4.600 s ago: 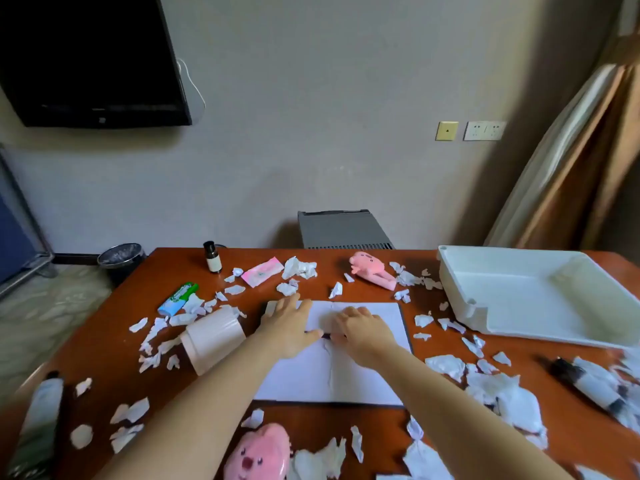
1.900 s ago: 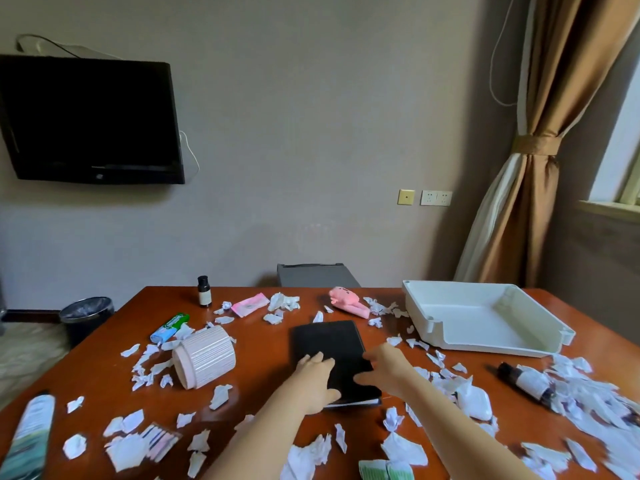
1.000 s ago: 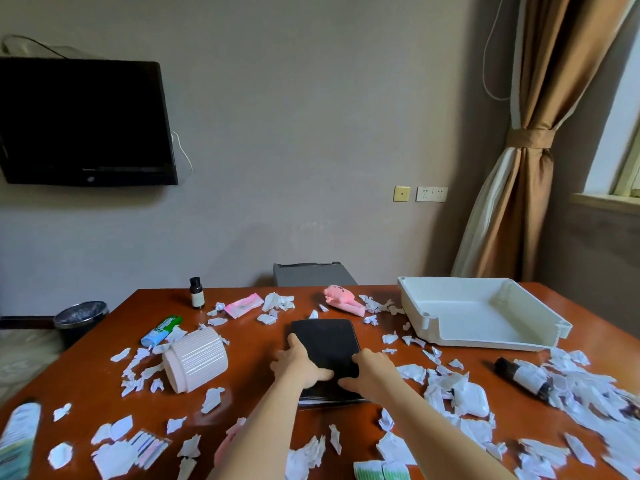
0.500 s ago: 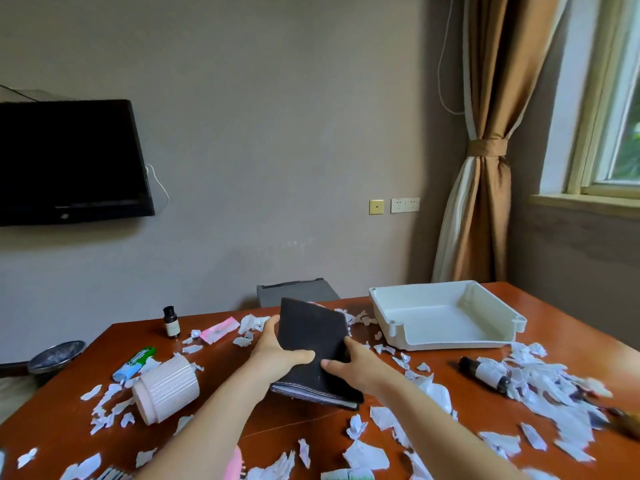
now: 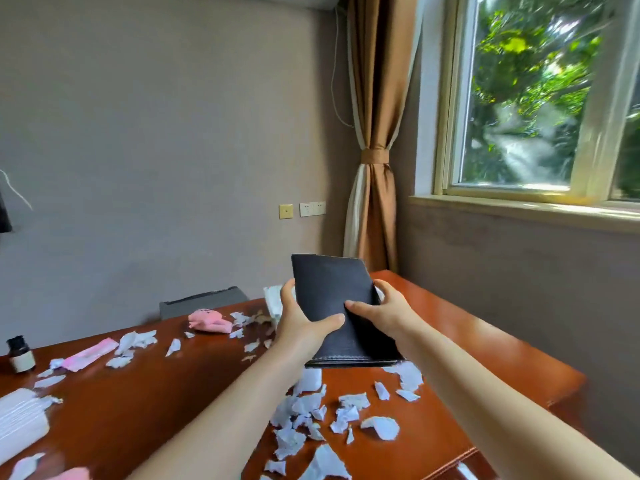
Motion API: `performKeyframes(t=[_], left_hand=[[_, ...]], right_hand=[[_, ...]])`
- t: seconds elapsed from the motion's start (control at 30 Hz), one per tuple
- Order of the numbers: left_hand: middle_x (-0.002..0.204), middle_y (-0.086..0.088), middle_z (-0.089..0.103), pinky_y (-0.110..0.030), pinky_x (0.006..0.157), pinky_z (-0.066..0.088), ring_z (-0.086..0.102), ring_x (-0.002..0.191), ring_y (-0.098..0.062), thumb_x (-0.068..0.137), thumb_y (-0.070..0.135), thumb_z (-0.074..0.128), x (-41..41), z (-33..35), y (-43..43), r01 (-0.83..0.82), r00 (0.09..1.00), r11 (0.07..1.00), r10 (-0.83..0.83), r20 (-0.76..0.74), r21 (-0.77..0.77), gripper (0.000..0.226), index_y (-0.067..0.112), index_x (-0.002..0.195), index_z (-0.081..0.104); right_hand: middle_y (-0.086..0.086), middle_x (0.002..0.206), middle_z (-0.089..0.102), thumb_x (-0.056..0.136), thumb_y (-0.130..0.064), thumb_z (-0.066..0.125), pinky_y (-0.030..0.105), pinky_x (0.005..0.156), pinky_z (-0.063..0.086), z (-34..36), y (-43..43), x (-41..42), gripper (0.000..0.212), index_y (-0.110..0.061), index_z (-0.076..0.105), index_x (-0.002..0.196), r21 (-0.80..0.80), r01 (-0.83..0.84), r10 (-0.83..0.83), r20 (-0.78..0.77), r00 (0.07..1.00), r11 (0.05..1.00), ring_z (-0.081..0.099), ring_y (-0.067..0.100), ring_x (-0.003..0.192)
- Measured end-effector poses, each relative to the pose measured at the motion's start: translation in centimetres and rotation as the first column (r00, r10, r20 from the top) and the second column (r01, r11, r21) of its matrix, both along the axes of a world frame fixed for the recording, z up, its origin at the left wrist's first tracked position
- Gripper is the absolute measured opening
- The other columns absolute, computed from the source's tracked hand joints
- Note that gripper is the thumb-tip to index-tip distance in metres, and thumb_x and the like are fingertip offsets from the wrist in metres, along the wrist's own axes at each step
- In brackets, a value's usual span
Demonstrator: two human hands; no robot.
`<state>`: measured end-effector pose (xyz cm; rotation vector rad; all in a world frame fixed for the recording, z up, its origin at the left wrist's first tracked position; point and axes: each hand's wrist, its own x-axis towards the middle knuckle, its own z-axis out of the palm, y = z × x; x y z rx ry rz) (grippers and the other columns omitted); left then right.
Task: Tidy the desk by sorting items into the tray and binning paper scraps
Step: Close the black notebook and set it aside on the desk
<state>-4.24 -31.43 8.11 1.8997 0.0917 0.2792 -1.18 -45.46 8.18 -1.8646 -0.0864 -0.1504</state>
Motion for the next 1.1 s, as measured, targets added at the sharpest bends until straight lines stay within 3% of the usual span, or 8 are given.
performKeyframes(t=[0.17,0.3,0.47,0.6,0.7,0.87,1.03,1.1], left_hand=[[0.148,-0.005,0.035,-0.039,0.098,0.050,0.048,0.125,-0.028,0.079,0.028,0.074,1.9,-1.7,-8.0,0.132,0.991,0.991,-0.132,0.005,0.007,0.092,0.033,0.143,0.007],[0.145,-0.001,0.035,-0.036,0.098,0.048,0.045,0.126,-0.023,0.080,0.033,0.070,3.6,-2.8,-12.9,0.252,0.965,0.946,-0.261,0.019,0.205,0.084,0.033,0.141,0.012],[0.148,0.003,0.026,-0.034,0.107,0.033,0.026,0.135,-0.018,0.085,0.040,0.062,6.7,-3.6,-17.5,0.246,0.904,0.740,-0.408,0.127,0.626,0.068,0.030,0.142,0.027],[0.156,0.001,0.015,-0.042,0.116,0.019,0.012,0.144,-0.022,0.088,0.047,0.055,9.4,-4.4,-20.2,0.277,0.863,0.513,-0.504,0.024,0.812,0.068,0.030,0.146,0.024],[0.158,-0.001,0.015,-0.044,0.117,0.013,0.010,0.146,-0.024,0.090,0.050,0.050,11.5,-6.2,-22.3,0.343,0.847,0.398,-0.522,-0.097,0.851,0.070,0.028,0.148,0.020],[0.158,-0.005,0.016,-0.045,0.117,0.014,0.013,0.145,-0.027,0.088,0.057,0.047,14.7,-9.5,-24.1,0.481,0.824,0.335,-0.488,-0.288,0.810,0.080,0.022,0.150,0.011],[0.159,-0.007,0.009,-0.048,0.117,0.012,0.012,0.146,-0.029,0.086,0.062,0.047,17.4,-10.5,-24.1,0.517,0.824,0.318,-0.437,-0.361,0.795,0.086,0.022,0.151,0.006],[0.159,-0.007,0.010,-0.048,0.116,0.012,0.013,0.146,-0.030,0.087,0.063,0.045,18.3,-10.6,-23.9,0.514,0.830,0.314,-0.419,-0.369,0.798,0.084,0.022,0.151,0.008]], right_hand=[[0.005,0.123,0.063,0.081,-0.029,0.070,0.041,0.100,0.047,0.0,-8.4,0.8,0.048,-0.021,0.055,0.126,-0.046,0.325,-0.317,0.124,0.940,0.945,0.059,0.024,0.111],[0.002,0.112,0.068,0.080,-0.031,0.069,0.039,0.098,0.047,0.2,-14.7,1.9,0.044,-0.027,0.059,0.122,-0.130,0.414,-0.394,0.158,0.905,0.901,0.062,0.023,0.106],[-0.001,0.114,0.068,0.080,-0.031,0.068,0.034,0.093,0.045,-0.3,-21.1,4.1,0.042,-0.033,0.060,0.121,-0.305,0.448,-0.430,0.126,0.894,0.841,0.060,0.023,0.111],[-0.001,0.119,0.066,0.082,-0.026,0.068,0.030,0.092,0.042,-1.4,-24.1,6.0,0.040,-0.030,0.061,0.121,-0.386,0.419,-0.422,0.081,0.903,0.822,0.057,0.022,0.116],[0.000,0.117,0.065,0.082,-0.025,0.067,0.030,0.091,0.042,-3.1,-25.8,8.1,0.038,-0.031,0.063,0.119,-0.428,0.381,-0.419,0.004,0.908,0.820,0.056,0.022,0.114],[-0.007,0.100,0.063,0.082,-0.026,0.065,0.027,0.089,0.043,-5.6,-27.2,11.9,0.031,-0.034,0.066,0.112,-0.530,0.260,-0.360,-0.092,0.928,0.807,0.058,0.017,0.100],[-0.004,0.119,0.064,0.084,-0.033,0.064,0.029,0.088,0.043,-8.1,-26.8,16.1,0.036,-0.029,0.062,0.119,-0.582,0.250,-0.368,-0.091,0.925,0.774,0.057,0.019,0.113],[-0.003,0.115,0.065,0.085,-0.035,0.060,0.033,0.087,0.048,-9.4,-26.5,17.6,0.031,-0.026,0.063,0.115,-0.629,0.240,-0.382,-0.098,0.919,0.739,0.059,0.021,0.109]])
